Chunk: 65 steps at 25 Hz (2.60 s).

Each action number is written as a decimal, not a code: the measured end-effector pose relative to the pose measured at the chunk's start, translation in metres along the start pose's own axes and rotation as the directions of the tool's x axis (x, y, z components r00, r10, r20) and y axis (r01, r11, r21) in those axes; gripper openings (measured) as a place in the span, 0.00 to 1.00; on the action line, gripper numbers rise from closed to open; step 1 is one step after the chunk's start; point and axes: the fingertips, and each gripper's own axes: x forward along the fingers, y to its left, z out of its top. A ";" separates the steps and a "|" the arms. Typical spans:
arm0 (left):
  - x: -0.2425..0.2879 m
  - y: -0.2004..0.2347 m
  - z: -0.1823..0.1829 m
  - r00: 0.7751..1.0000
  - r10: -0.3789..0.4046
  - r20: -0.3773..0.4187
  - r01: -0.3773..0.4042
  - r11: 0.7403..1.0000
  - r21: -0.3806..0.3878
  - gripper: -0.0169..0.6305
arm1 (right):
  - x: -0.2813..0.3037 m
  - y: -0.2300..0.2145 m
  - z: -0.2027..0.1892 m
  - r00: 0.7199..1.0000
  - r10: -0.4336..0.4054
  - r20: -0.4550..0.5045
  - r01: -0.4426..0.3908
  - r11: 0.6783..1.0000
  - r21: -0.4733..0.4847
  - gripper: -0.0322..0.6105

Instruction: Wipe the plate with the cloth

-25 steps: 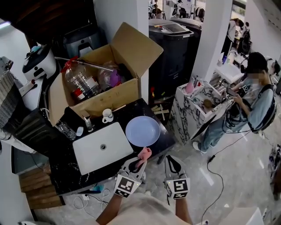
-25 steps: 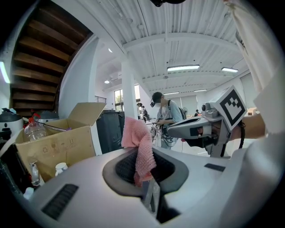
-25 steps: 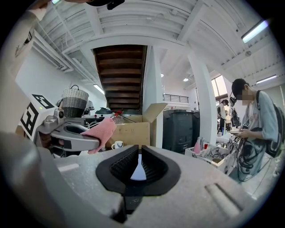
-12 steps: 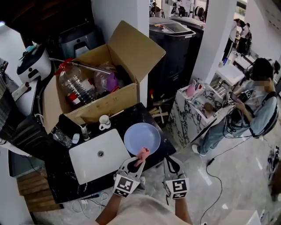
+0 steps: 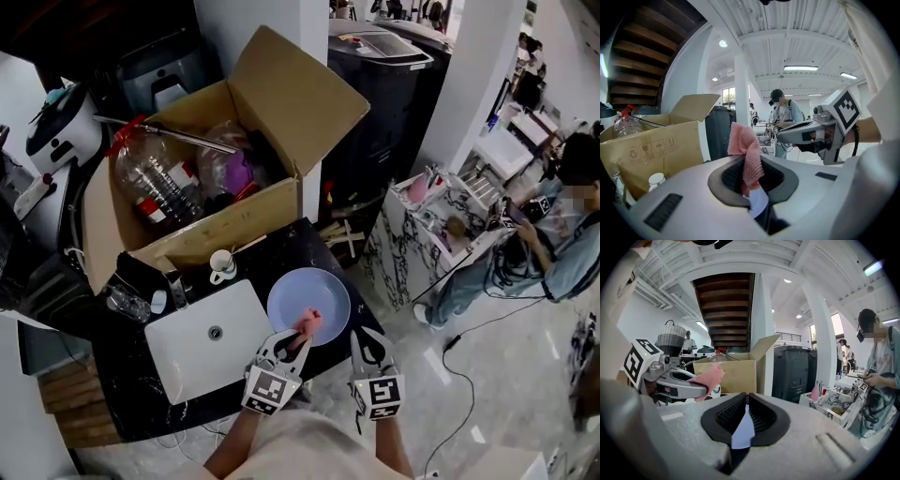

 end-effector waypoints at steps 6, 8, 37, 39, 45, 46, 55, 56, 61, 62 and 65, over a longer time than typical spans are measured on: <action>0.019 0.024 -0.014 0.999 -0.009 -0.032 0.008 1.000 -0.031 0.08 | 0.033 -0.006 -0.012 0.998 0.002 -0.057 -0.001 1.000 0.005 0.09; 0.025 0.030 -0.019 0.999 -0.016 -0.044 0.014 0.999 -0.045 0.08 | 0.042 -0.006 -0.016 0.997 0.003 -0.081 -0.002 1.000 0.007 0.09; 0.131 0.063 -0.098 0.936 0.020 -0.352 -0.081 0.984 -0.160 0.08 | 0.118 -0.056 -0.093 0.948 0.095 -0.304 -0.088 0.995 0.036 0.09; 0.137 0.063 -0.104 0.928 0.029 -0.372 -0.097 0.981 -0.165 0.08 | 0.124 -0.060 -0.098 0.942 0.112 -0.316 -0.107 0.994 0.033 0.09; 0.155 0.063 -0.115 0.917 0.044 -0.396 -0.129 0.973 -0.192 0.08 | 0.138 -0.070 -0.110 0.922 0.155 -0.355 -0.157 0.987 0.023 0.09; 0.157 0.063 -0.117 0.915 0.046 -0.401 -0.134 0.972 -0.194 0.08 | 0.141 -0.072 -0.112 0.919 0.164 -0.358 -0.167 0.986 0.021 0.09; 0.179 0.057 -0.128 0.897 0.040 -0.441 -0.152 0.963 -0.221 0.08 | 0.161 -0.075 -0.128 0.882 0.236 -0.408 -0.241 0.970 0.039 0.11; 0.182 0.056 -0.129 0.896 0.037 -0.443 -0.151 0.963 -0.225 0.08 | 0.163 -0.075 -0.129 0.878 0.241 -0.413 -0.246 0.968 0.042 0.11; 0.193 0.050 -0.133 0.889 0.024 -0.457 -0.147 0.961 -0.236 0.08 | 0.172 -0.074 -0.134 0.858 0.270 -0.437 -0.272 0.960 0.058 0.11; 0.195 0.049 -0.134 0.888 0.021 -0.460 -0.145 0.961 -0.237 0.08 | 0.173 -0.073 -0.135 0.854 0.276 -0.440 -0.277 0.959 0.064 0.11; 0.200 0.045 -0.137 0.882 0.009 -0.471 -0.138 0.961 -0.240 0.08 | 0.177 -0.074 -0.140 0.849 0.285 -0.444 -0.286 0.956 0.068 0.11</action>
